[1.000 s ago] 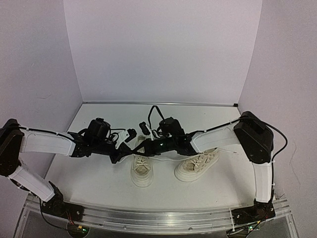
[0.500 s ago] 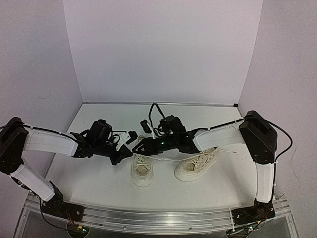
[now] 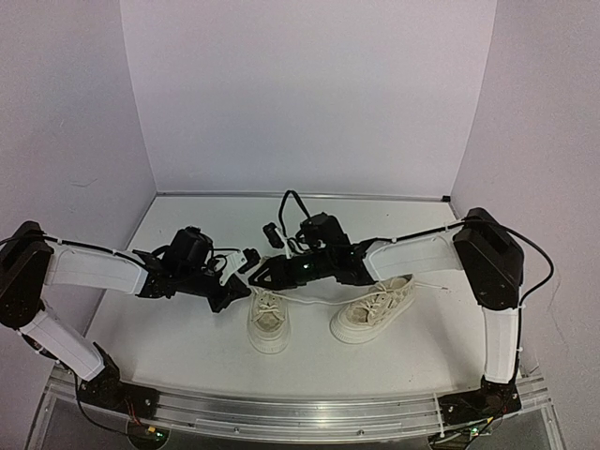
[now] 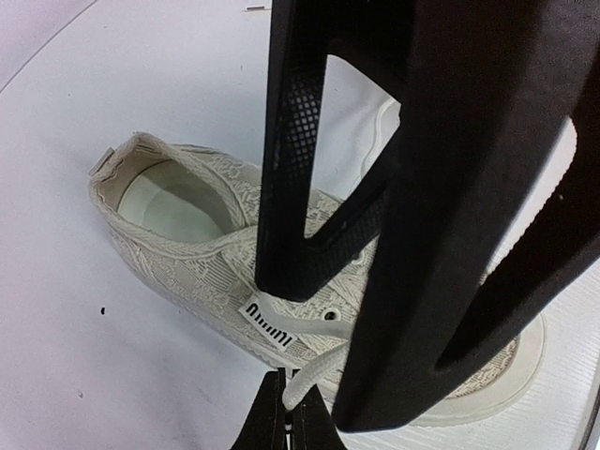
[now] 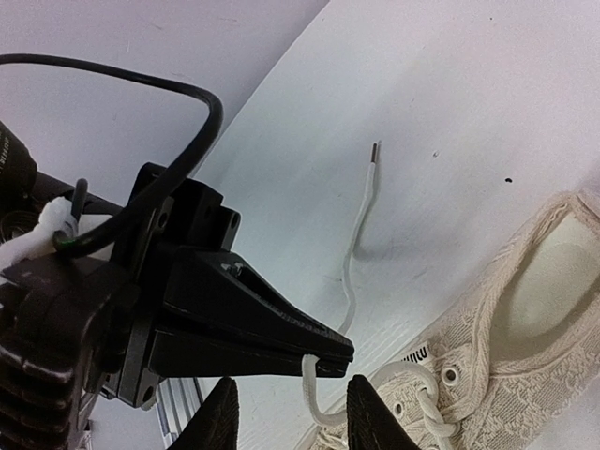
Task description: Tie the shoes
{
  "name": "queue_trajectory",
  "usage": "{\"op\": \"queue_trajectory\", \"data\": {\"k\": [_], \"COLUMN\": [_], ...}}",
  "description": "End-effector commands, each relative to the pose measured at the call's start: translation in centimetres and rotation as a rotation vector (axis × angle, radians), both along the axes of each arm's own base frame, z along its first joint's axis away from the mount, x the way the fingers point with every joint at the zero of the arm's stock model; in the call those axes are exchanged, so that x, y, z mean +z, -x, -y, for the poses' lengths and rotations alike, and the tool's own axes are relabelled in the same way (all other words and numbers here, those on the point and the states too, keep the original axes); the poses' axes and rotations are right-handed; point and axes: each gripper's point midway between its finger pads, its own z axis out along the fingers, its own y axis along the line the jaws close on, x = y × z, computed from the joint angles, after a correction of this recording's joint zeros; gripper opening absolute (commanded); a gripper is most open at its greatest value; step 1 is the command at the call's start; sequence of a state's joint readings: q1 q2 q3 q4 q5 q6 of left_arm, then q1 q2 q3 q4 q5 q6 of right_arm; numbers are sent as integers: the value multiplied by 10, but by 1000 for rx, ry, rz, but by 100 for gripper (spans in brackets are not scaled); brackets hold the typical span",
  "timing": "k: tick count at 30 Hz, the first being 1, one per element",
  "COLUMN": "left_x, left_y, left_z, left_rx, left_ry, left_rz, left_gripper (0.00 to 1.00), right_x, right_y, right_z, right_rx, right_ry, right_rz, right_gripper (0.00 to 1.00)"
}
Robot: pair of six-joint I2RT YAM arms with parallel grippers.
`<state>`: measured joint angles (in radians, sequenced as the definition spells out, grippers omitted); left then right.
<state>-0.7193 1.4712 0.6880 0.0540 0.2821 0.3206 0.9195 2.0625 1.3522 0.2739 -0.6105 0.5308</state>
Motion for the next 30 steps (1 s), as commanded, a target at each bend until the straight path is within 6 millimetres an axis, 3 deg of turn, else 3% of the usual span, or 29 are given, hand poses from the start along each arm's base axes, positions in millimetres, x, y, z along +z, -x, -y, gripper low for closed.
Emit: {"op": "queue_trajectory", "data": {"k": [1,8,13,17,22,26,30], "left_x": [33,32,32,29,23,26,32], "left_y": [-16,-17,-18,-17,-15,-16,-15], "left_z": [13,14,14,11,11,11,10], "left_rx": [6,6,8,4,-20,-15,-16], "left_ry": [64,61,58,45,47,77,93], "left_rz": [75,72,76,90,110,149,182], "left_gripper": [0,0,1,4,10,19,42], "right_x": [-3,-12,-12,3,19,18,22], "right_y": [-3,-1,-3,-6,-11,-13,-13], "right_z": [-6,-4,-5,-1,7,13,19], "right_rx": [10,13,6,-16,-55,-77,-92], "right_ry": [15,38,42,40,53,76,84], "right_rz": [16,15,17,45,89,98,106], "right_gripper": [37,35,15,1,0,0,0]}}
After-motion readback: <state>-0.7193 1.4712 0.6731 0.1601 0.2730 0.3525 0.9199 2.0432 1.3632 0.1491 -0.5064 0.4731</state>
